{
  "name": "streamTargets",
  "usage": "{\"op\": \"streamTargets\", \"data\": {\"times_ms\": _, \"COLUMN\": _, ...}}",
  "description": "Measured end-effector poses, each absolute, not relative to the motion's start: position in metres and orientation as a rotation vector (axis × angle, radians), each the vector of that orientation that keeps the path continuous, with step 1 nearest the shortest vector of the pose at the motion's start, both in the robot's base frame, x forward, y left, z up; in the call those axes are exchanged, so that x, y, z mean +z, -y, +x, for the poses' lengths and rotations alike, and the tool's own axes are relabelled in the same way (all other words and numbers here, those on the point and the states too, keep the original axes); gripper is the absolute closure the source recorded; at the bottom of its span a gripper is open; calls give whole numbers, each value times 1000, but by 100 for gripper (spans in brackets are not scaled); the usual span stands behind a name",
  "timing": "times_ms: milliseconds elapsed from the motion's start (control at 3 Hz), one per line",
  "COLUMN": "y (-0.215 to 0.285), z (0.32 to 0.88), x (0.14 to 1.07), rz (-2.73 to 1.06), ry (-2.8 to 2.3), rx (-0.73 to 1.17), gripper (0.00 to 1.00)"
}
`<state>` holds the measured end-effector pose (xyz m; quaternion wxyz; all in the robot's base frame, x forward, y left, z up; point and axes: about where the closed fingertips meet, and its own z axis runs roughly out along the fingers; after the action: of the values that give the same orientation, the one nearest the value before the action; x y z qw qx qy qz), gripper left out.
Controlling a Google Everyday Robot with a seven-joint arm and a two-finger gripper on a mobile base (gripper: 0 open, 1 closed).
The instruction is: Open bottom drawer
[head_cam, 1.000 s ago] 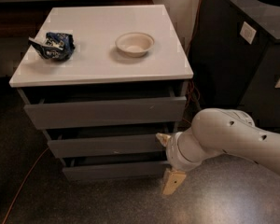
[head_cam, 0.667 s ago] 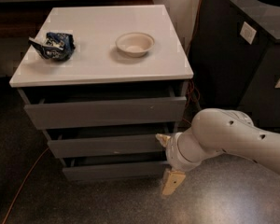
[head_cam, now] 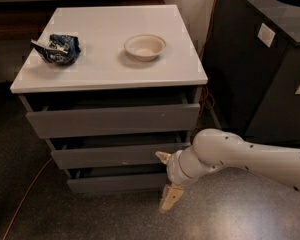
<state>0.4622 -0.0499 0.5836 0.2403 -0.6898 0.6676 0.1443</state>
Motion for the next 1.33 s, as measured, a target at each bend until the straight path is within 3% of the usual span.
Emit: {"op": "streamTargets", "data": {"times_ms": 1333, "y": 8, "z": 516, "x": 382, "rz": -1998, "ry": -1616, "rx": 331, "gripper": 0}}
